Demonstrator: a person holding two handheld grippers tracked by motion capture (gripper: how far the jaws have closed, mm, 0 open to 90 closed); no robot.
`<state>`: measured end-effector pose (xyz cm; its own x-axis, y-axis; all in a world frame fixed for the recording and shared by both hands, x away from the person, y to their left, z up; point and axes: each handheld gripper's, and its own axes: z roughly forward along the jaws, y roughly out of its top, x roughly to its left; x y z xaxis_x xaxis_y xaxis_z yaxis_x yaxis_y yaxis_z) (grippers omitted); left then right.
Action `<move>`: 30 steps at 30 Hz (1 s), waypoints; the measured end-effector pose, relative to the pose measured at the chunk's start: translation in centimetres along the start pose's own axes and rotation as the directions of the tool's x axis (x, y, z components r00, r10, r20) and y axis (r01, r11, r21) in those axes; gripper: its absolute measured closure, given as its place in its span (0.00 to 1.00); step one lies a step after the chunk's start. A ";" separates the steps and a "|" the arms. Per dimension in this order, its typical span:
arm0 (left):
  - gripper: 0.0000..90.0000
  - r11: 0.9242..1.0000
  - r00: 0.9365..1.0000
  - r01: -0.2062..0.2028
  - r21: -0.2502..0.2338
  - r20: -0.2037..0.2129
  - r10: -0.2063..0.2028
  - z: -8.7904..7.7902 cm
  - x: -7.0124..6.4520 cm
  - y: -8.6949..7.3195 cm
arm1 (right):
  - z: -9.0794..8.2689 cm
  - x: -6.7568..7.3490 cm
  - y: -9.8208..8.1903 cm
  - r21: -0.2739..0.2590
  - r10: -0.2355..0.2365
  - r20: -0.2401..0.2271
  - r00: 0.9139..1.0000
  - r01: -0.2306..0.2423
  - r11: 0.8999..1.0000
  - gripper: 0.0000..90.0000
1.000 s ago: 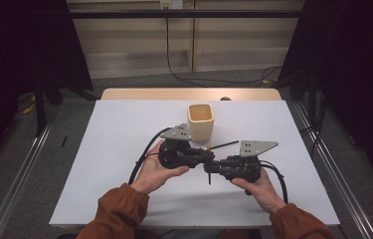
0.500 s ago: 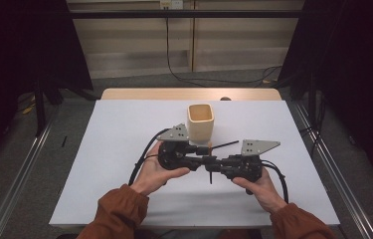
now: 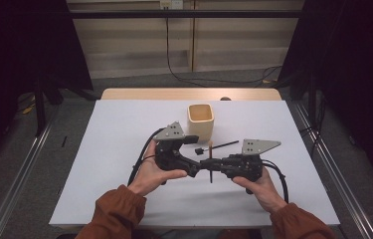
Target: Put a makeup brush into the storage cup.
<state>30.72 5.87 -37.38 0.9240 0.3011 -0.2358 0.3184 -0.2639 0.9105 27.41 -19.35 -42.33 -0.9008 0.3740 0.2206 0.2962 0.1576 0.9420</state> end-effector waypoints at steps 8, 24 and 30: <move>0.04 1.000 0.998 -0.012 -0.029 -0.054 0.010 -1.0 0.7 -0.9 | -0.2 -0.1 0.1 -0.007 -0.001 0.011 1.000 0.001 1.000 0.93; 0.02 0.994 0.984 -0.036 -0.103 -0.180 0.017 -4.3 2.0 -2.7 | -1.0 -0.3 -0.1 -0.012 0.008 0.050 0.999 -0.008 1.000 0.93; 0.02 0.995 0.971 -0.026 -0.097 -0.238 0.003 -5.4 2.5 -3.9 | -1.3 -0.7 0.0 -0.028 0.021 0.065 0.998 -0.019 0.999 0.93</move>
<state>30.68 12.58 -39.67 0.8477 0.5100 -0.1456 0.2719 -0.1821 0.9449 27.68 -20.79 -42.15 -0.8720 0.4356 0.2233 0.3044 0.1253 0.9443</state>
